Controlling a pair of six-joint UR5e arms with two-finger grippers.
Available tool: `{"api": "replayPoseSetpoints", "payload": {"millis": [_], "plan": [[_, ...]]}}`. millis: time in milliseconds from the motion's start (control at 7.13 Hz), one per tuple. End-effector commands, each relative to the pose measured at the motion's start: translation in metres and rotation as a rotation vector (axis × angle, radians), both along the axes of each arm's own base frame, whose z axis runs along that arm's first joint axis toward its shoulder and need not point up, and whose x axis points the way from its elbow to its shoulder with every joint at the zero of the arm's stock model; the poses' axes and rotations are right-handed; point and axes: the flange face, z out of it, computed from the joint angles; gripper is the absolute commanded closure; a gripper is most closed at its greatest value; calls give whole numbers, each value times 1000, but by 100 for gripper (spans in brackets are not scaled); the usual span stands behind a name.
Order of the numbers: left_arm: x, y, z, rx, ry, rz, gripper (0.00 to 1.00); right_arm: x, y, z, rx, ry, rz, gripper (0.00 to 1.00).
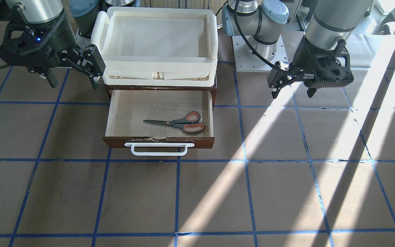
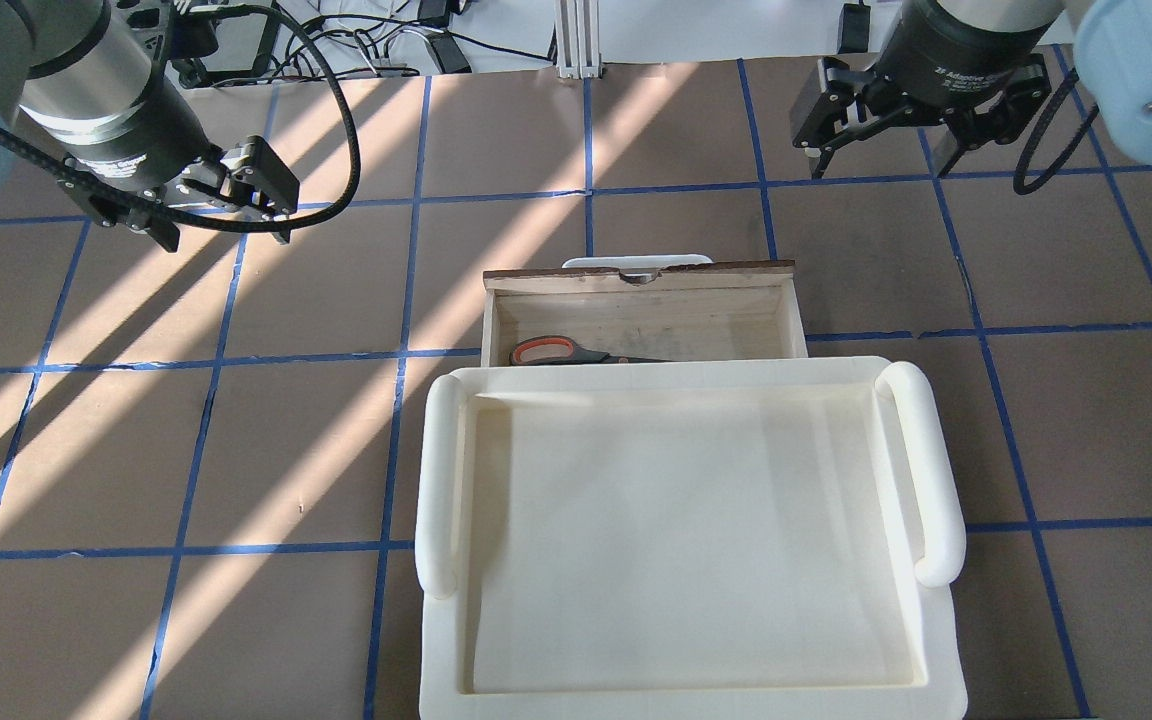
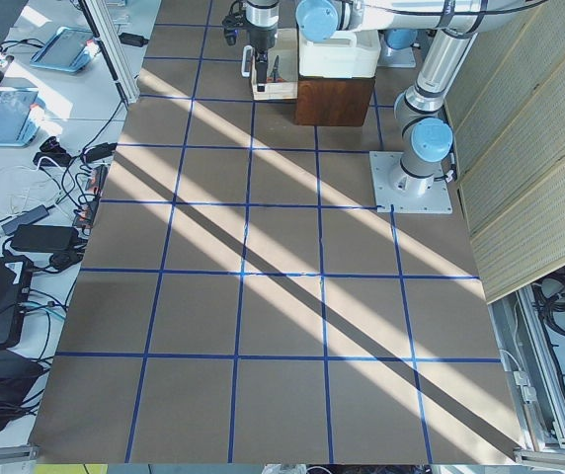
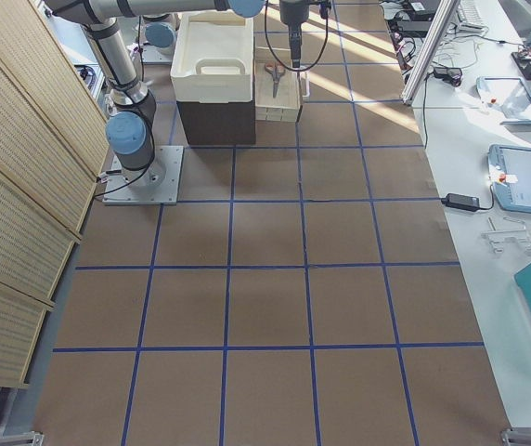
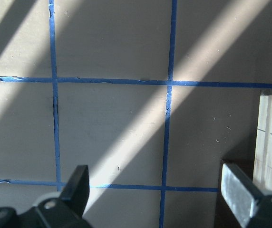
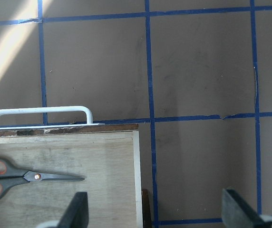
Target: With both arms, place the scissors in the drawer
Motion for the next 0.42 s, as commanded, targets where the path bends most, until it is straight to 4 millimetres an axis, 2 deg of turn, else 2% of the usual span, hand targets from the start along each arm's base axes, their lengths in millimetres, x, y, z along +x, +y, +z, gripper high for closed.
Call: {"api": "replayPoseSetpoints", "payload": {"millis": [0, 280], "plan": [[1, 0, -1, 0, -1, 2, 0, 0, 0, 0, 2, 0, 1, 0], [2, 0, -1, 3, -1, 3, 0, 0, 0, -1, 4, -3, 1, 0]]}}
